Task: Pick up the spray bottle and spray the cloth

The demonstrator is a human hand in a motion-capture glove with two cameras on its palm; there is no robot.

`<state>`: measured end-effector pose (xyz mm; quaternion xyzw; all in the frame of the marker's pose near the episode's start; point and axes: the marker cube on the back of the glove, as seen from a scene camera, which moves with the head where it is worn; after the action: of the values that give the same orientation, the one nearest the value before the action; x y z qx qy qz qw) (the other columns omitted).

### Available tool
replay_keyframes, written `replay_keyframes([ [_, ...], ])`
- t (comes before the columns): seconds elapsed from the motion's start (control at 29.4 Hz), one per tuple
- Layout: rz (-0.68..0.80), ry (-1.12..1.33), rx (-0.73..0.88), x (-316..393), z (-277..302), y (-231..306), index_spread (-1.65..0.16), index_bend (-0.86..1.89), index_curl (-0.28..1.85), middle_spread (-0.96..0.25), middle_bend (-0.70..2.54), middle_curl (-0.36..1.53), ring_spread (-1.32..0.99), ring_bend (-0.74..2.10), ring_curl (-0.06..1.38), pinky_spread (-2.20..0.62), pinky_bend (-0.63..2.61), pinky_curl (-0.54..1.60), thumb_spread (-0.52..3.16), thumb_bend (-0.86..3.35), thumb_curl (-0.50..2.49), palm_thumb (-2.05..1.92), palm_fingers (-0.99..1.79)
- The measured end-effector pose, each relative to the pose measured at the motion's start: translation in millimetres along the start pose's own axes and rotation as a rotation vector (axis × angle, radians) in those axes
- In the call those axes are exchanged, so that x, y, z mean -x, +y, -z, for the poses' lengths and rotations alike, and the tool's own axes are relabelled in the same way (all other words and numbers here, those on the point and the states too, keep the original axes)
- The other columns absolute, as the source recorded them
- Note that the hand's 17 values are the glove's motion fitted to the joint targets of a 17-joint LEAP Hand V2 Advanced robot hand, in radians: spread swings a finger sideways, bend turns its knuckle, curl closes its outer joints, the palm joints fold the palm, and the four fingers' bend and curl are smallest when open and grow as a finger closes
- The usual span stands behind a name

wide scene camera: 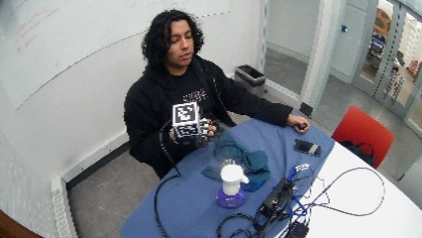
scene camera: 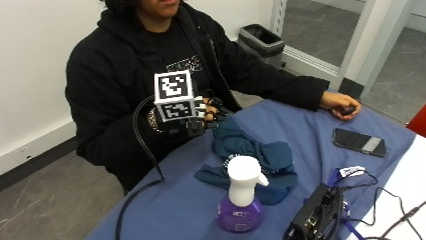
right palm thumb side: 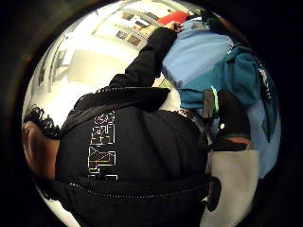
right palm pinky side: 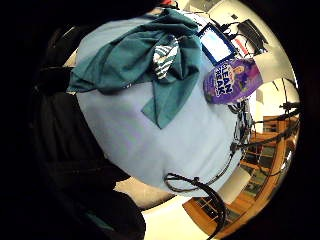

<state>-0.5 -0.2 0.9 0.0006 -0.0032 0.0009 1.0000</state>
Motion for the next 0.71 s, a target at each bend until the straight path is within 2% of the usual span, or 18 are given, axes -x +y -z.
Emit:
replay_keyframes([
  [0.31, -0.013, -0.032, 0.007, -3.9, -2.8, 3.0, -0.3, 0.24, 0.19, -0.02, 0.29, 0.17, -0.01, 0.29, 0.15, 0.17, 0.18, 0.13, 0.83, 0.48, 0.2, 0.66, 0.44],
  [0.71, -0.034, -0.058, 0.013, -9.0, -9.1, 9.9, -0.34, 0.2, 0.27, -0.01, 0.27, 0.23, 0.0, 0.27, 0.19, 0.2, 0.17, 0.18, 1.12, 0.45, 0.27, 0.68, 0.44],
])
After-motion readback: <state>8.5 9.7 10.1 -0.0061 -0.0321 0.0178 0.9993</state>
